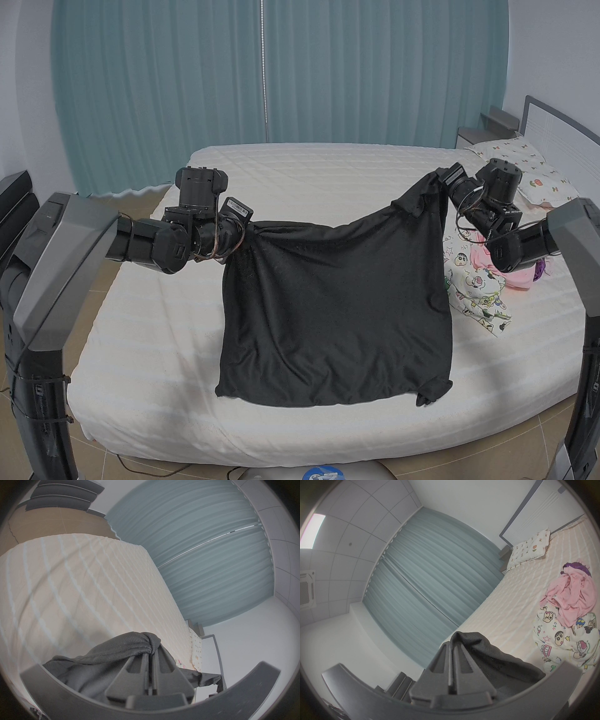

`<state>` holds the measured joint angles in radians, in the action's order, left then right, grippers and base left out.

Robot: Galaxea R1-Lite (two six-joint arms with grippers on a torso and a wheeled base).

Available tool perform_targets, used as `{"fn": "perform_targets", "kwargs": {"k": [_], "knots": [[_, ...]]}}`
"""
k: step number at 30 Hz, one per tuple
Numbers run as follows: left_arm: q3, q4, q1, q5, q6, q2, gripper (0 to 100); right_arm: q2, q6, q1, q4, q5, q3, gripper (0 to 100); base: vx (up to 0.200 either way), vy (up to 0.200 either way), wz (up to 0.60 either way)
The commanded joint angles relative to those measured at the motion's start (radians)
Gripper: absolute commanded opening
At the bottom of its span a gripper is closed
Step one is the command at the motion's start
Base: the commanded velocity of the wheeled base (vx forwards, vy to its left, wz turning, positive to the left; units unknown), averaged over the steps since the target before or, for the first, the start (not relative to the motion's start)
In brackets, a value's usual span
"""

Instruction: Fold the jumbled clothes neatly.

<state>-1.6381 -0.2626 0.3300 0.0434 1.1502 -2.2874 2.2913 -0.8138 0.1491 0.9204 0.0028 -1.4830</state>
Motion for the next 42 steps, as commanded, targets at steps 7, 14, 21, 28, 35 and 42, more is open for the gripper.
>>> {"fn": "perform_targets", "kwargs": {"k": [7, 14, 21, 28, 35, 42], "knots": [[-0.112, 0.002, -0.046, 0.013, -0.001, -0.144, 100, 0.195, 0.047, 0.04, 0.009, -0.001, -0.014, 100, 0.0, 0.0, 0.0], [-0.105, 0.034, -0.115, 0.015, -0.001, -0.15, 100, 0.246, 0.078, 0.001, -0.006, -0.124, -0.129, 100, 0.0, 0.0, 0.0], [-0.045, 0.123, -0.157, -0.004, -0.001, -0.101, 100, 0.163, 0.074, -0.033, -0.02, -0.078, 0.004, 100, 0.0, 0.0, 0.0], [0.124, 0.117, -0.152, -0.116, -0.001, 0.006, 100, 0.123, 0.01, -0.025, -0.087, 0.048, 0.038, 100, 0.0, 0.0, 0.0], [0.251, 0.105, -0.151, -0.183, 0.002, 0.074, 100, 0.148, -0.225, -0.036, -0.166, -0.107, -0.203, 100, 0.0, 0.0, 0.0], [0.386, 0.008, -0.151, -0.223, 0.003, 0.102, 100, 0.281, -0.212, -0.034, -0.239, -0.164, -0.275, 100, 0.0, 0.0, 0.0]]}}
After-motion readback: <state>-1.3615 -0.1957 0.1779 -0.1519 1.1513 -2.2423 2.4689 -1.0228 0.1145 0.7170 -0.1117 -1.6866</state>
